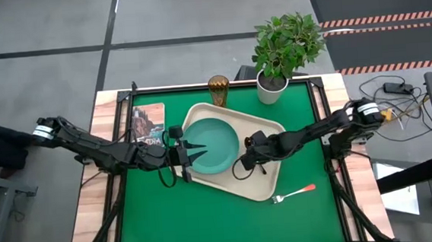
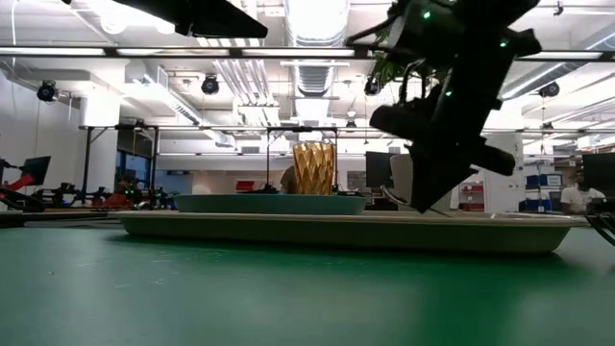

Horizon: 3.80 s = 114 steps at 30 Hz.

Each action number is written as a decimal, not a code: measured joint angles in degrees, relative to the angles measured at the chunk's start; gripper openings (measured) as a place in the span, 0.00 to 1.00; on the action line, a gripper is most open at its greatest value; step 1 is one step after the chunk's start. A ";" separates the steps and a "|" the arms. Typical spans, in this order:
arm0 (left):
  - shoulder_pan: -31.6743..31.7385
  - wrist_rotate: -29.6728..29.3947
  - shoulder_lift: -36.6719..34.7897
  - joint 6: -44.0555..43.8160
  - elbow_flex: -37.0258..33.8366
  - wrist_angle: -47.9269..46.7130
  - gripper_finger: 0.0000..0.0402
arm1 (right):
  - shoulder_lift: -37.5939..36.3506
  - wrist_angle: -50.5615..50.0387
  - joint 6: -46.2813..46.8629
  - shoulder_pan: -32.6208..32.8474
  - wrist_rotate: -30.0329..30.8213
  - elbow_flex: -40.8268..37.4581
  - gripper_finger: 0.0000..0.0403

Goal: Pick and place plate/cup/fork/spoon on tray
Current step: Put the black spoon on the right side of the green plate

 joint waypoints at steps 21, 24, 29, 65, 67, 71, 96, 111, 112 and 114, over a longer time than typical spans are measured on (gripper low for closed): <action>0.00 0.00 0.00 -0.02 0.00 -0.02 0.15 | -0.84 -15.13 -12.20 1.55 4.25 6.27 0.26; -0.01 0.00 0.00 -0.09 0.00 0.13 0.15 | -3.87 -14.35 -15.81 4.05 5.64 4.07 0.20; -0.02 0.02 0.00 -0.31 0.00 0.76 0.15 | -9.85 -4.61 -19.18 10.71 15.49 -3.13 0.08; -0.02 0.04 -0.01 -2.60 0.00 1.81 0.15 | -10.84 10.57 -19.92 5.75 -0.56 -15.67 0.02; -0.02 0.04 -0.01 -2.58 0.00 1.83 0.15 | -8.80 10.48 -20.12 5.75 -1.26 -14.99 0.02; -0.02 0.04 0.00 -2.54 0.00 1.83 0.15 | -5.77 10.26 -20.42 5.75 -1.54 -12.86 0.02; -0.02 0.04 -0.01 -2.65 0.00 1.66 0.15 | -1.06 1.18 -26.49 7.20 -4.83 -2.44 0.02; -0.02 0.04 -0.01 -3.02 0.00 1.68 0.15 | 5.93 18.38 -28.59 8.80 -3.95 -3.73 0.02; -0.02 0.04 -0.02 -3.02 0.00 1.67 0.15 | 6.17 19.80 -28.93 8.79 -3.91 -3.73 0.02; -0.02 0.04 -0.02 -3.03 0.00 1.68 0.15 | 6.50 21.43 -29.45 8.79 -3.95 -3.75 0.02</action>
